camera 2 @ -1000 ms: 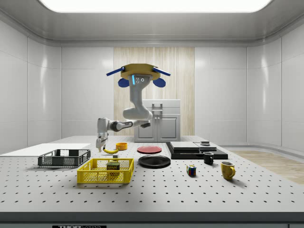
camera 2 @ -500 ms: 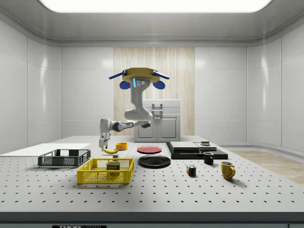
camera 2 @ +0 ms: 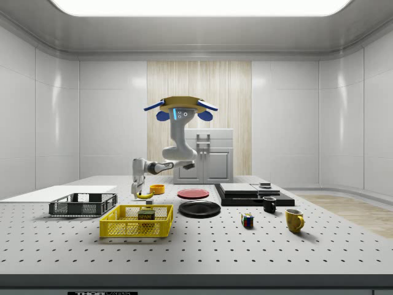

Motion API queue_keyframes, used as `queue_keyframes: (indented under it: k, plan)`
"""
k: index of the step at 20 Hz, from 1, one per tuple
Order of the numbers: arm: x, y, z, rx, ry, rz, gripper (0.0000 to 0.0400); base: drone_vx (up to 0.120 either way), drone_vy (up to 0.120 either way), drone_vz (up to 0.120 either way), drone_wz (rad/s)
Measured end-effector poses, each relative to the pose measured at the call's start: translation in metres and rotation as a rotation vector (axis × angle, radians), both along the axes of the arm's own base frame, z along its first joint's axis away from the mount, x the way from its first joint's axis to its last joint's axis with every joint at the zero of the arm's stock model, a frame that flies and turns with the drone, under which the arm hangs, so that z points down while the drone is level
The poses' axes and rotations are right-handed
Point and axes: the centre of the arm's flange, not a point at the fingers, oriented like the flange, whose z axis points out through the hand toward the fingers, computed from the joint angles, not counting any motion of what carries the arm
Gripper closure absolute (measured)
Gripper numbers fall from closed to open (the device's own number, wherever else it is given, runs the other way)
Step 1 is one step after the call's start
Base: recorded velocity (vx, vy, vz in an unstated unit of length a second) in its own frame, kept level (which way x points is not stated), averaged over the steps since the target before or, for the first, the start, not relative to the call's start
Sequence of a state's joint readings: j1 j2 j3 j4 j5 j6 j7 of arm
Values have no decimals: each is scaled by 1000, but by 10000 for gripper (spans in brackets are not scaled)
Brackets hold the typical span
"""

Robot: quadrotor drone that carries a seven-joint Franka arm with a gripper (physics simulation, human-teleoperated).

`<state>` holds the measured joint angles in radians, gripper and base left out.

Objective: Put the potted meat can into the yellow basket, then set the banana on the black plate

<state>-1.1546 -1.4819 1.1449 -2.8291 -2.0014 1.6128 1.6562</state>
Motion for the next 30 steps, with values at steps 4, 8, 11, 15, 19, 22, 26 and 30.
queue_keyframes:
  k: [4,8,11,15,19,22,26,30]
  plan:
    - [0,0,0,0,0,0,0,0,-120,0,0]
    - [0,0,0,0,0,0,0,0,-120,-120,0]
    - [0,0,0,0,0,0,0,0,-120,-93,0]
    - [0,0,0,0,0,0,0,0,-120,0,0]
    - [0,0,0,0,0,0,0,0,-120,0,0]
    - [0,0,0,0,0,0,0,0,-120,0,0]
    - [0,0,0,0,0,0,0,0,-120,0,0]
    - [0,0,0,0,0,0,0,10,-120,0,0]
